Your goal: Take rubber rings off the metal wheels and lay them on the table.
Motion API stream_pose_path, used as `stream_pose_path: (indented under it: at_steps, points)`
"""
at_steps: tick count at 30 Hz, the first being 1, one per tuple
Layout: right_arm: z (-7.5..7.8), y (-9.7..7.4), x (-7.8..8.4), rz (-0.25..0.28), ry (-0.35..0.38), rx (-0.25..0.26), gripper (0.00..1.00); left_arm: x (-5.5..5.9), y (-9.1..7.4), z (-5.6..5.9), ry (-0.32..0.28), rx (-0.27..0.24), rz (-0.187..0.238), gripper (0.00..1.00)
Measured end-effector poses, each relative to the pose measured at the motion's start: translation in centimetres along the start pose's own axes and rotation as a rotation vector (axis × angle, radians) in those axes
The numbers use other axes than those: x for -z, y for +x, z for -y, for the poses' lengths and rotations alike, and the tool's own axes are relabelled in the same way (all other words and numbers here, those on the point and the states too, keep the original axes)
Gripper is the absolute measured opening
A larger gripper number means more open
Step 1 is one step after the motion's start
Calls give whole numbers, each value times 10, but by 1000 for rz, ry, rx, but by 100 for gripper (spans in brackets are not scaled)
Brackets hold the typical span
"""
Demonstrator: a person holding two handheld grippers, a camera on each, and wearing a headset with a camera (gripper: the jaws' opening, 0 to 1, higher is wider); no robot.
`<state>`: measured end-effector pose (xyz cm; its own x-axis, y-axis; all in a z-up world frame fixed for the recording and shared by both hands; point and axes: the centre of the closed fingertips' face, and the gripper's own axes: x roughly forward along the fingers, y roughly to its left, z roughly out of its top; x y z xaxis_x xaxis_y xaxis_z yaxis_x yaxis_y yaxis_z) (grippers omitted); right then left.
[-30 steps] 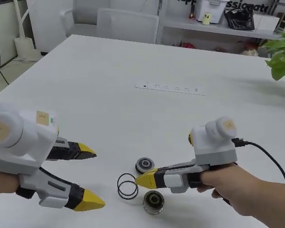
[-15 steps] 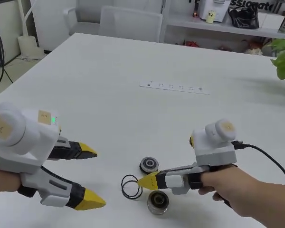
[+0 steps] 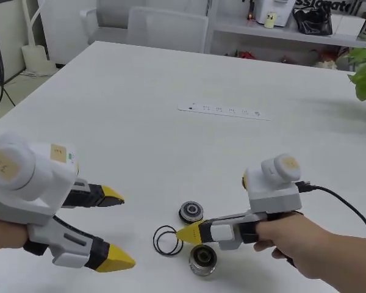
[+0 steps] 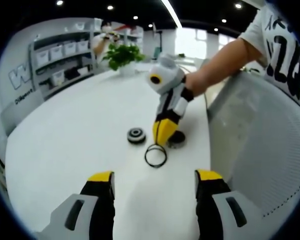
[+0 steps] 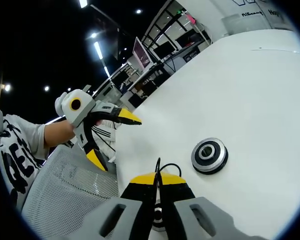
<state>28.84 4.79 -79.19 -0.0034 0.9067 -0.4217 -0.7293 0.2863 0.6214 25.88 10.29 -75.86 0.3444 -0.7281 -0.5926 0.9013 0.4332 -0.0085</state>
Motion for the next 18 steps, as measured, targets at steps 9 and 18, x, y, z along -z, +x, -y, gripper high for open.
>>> stream_pose_path:
  at_steps: [9,18]
  points:
    - [11,0,7,-26,-39,57,0,1,2,-1,-3,3,-6,66]
    - [12,-3,8,-33,-67,72,6,3,3,1,-8,9,-11,65]
